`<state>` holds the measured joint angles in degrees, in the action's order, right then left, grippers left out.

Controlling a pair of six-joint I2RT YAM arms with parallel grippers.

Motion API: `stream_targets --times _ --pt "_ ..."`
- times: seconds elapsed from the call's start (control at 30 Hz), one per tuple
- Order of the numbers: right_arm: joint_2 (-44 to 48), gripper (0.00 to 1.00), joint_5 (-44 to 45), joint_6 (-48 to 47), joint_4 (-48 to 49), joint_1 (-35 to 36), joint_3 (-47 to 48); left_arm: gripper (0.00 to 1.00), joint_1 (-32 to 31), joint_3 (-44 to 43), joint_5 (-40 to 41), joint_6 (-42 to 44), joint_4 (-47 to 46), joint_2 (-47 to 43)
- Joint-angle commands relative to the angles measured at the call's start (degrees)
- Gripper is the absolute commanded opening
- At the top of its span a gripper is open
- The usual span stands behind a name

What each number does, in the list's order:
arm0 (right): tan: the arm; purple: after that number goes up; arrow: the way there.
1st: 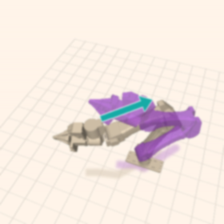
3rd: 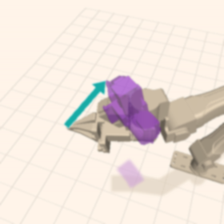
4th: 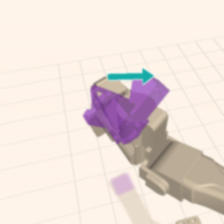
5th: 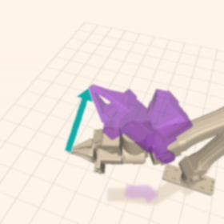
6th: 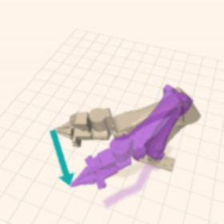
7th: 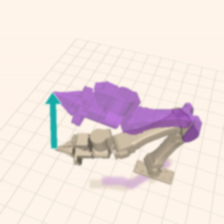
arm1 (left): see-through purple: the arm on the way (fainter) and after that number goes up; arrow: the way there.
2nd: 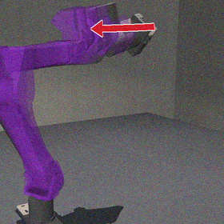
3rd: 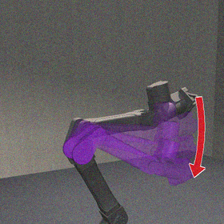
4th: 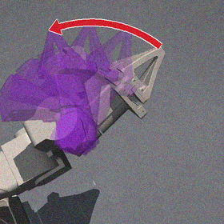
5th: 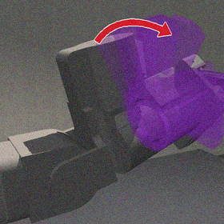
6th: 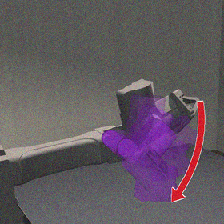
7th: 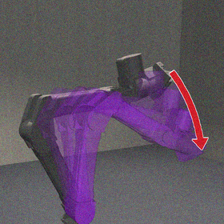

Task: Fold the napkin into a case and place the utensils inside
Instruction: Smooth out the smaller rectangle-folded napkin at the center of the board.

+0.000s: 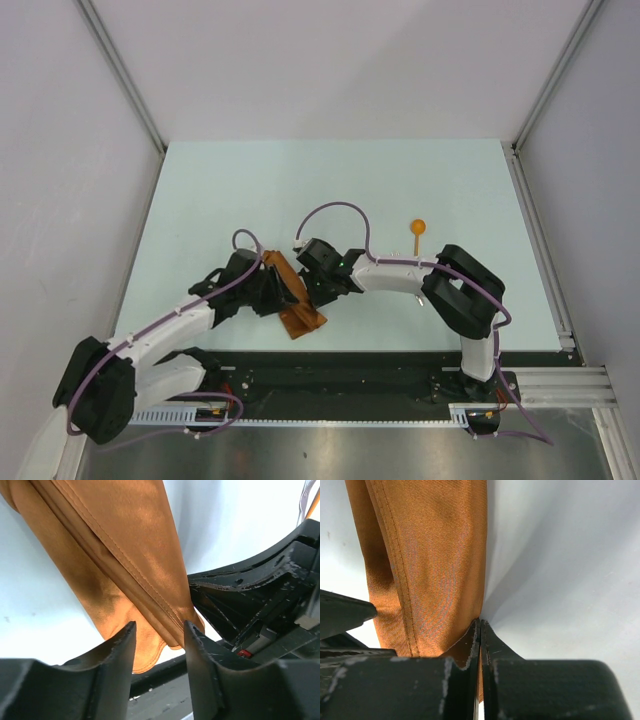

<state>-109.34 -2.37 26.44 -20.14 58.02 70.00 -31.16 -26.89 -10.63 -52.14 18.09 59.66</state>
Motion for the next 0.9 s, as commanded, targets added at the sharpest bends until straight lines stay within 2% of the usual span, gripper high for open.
stream_targets --times 0.0,0.2,0.47,0.57,0.6,0.67,0.7,0.87 --pt "2.2 0.00 -0.5 0.6 -1.2 0.5 1.1 0.49 -0.2 0.3 -2.9 -4.1 -3.0 1.6" --pt "2.5 0.00 -1.4 1.2 -0.4 0.5 0.6 0.52 -0.2 1.5 -3.7 -6.4 -6.2 4.3" --pt "3.0 0.00 -2.1 1.9 0.6 0.3 -0.4 0.49 -0.3 3.0 -5.1 -8.0 -11.0 7.6" --pt "2.9 0.00 -2.3 2.3 0.8 0.1 -0.6 0.40 -0.2 2.9 -4.7 -7.9 -11.1 8.4" --pt "3.5 0.00 -2.3 2.5 0.9 -0.2 -0.9 0.33 -0.3 2.9 -4.5 -7.8 -10.9 8.3" --pt "4.6 0.00 -2.0 2.7 0.9 -0.5 -2.1 0.27 -0.3 2.9 -3.6 -7.4 -10.2 7.3" --pt "5.2 0.00 -2.0 2.9 1.1 -1.0 -2.6 0.21 -0.1 3.0 -3.3 -7.3 -10.1 7.1" --pt "11.3 0.00 -1.2 2.7 3.5 -1.1 -6.8 0.06 0.1 2.4 -3.5 -5.4 -9.5 7.0"
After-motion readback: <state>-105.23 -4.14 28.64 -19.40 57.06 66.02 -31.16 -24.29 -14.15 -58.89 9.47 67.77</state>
